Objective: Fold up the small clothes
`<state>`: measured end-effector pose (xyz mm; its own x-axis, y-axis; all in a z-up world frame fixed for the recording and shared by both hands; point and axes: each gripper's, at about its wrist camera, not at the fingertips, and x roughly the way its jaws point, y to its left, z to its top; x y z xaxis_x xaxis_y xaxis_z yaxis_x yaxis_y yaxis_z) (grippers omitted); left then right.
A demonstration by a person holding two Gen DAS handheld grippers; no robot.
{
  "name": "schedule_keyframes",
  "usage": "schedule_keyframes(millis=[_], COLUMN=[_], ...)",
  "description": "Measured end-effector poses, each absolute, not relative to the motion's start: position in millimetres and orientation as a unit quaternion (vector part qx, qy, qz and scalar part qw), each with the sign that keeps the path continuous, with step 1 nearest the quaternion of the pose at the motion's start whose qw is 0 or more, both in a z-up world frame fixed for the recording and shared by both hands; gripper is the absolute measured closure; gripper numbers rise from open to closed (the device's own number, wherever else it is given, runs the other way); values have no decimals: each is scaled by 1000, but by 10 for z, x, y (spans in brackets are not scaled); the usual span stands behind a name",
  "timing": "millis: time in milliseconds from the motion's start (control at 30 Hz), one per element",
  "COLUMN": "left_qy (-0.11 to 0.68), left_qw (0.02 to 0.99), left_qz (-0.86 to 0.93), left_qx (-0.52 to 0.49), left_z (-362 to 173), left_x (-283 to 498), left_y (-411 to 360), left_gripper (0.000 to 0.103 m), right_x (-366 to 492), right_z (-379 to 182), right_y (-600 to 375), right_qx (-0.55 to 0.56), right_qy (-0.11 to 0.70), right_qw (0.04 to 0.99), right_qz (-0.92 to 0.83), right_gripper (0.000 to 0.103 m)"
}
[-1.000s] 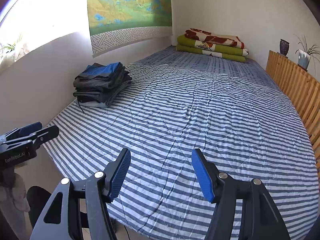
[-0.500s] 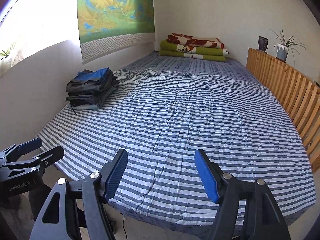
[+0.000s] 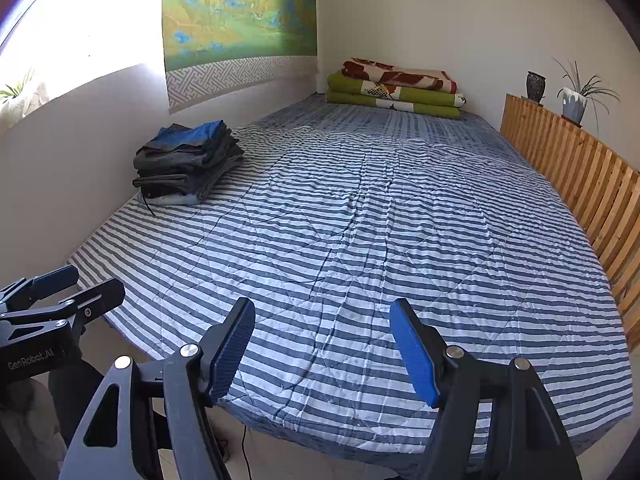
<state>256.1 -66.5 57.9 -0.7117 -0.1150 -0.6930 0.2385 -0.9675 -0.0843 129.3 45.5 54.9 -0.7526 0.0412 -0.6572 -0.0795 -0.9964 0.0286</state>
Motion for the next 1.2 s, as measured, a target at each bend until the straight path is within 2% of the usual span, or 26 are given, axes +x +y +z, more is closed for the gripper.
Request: schedule_keyframes(millis=[1200], left_qy=[66], left_qw=[81], left_qz=[-926], left_qx=[364], left_z=[599], left_x=[2527], left_y=[-554], left_gripper=[11], right_x=[1435], right_z=[552], right_y=[612], right_qx=[-351], right_qy=[32], right_qw=[38], right_qz=[935], right_gripper=[37])
